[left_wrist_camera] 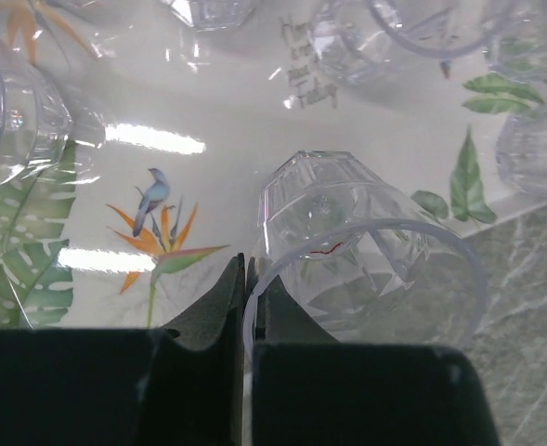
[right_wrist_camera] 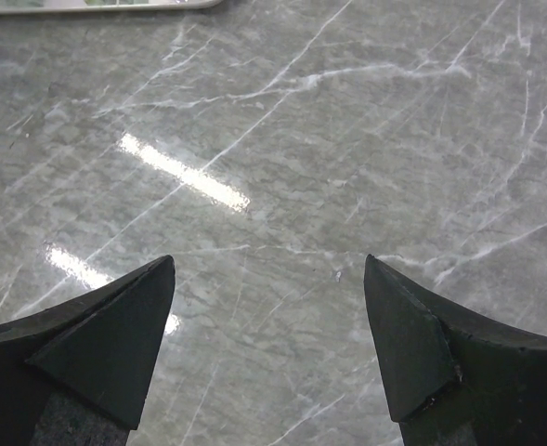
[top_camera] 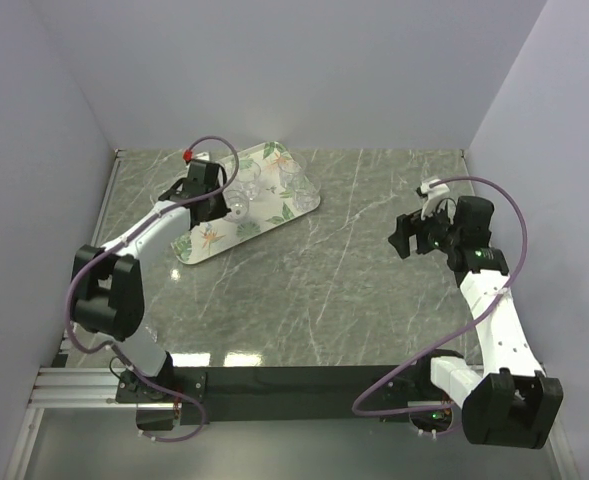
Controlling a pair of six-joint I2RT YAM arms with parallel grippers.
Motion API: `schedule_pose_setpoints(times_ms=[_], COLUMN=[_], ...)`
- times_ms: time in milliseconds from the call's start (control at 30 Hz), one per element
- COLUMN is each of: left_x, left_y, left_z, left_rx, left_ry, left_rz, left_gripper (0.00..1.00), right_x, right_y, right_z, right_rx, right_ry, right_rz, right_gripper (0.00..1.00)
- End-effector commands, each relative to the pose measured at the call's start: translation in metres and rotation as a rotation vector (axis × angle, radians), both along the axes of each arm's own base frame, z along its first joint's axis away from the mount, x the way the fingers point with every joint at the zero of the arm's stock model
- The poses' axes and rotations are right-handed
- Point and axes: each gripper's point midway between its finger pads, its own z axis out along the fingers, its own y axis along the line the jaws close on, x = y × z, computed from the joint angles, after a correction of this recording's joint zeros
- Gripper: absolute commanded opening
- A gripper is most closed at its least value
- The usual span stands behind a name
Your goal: Place the glasses into the tray
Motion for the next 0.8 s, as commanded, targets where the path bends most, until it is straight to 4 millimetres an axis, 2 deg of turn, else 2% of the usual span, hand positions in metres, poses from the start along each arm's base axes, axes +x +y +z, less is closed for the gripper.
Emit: schedule_pose_setpoints(times_ms=[0,200,400,600,633,767], left_x=[0.023,0.035,0.04,0.043,0.044,0.045], left_y=[0.004,0.02,0.025,0.025,0.024,0.026], left_z=[0.01,-0.006,-0.013,-0.015,-0.015,-0.005], left_rx=[-0.049,-0.054,-0.041,-0.047,-0.046,-0.043], left_ry=[-0.031,0.006,0.035,0.051,0.051,0.038], left_rz=[0.029,0.065,0.074,0.069,0.068,0.07], left_gripper=[0.0,0.0,0.08,0.26,0.32,0.45], right_x=[-0.001,-0.004,-0.004,-0.006,-0.006,-0.007], right_y=[0.001,0.003,0.0,-0.002,-0.002,-0.004], right_z=[0.012,0.014,0.015,0.018,0.018,0.022], right_rx=[0.026,0.048,0.057,0.067,0.069,0.074], right_ry=[-0.055,-0.058,-0.058,-0.064,-0.064,-0.072], right_rz=[0.01,0.02,0.013,0.008,0.01,0.003], right_gripper=[0.89,0.88,0.88,0.88,0.88,0.88])
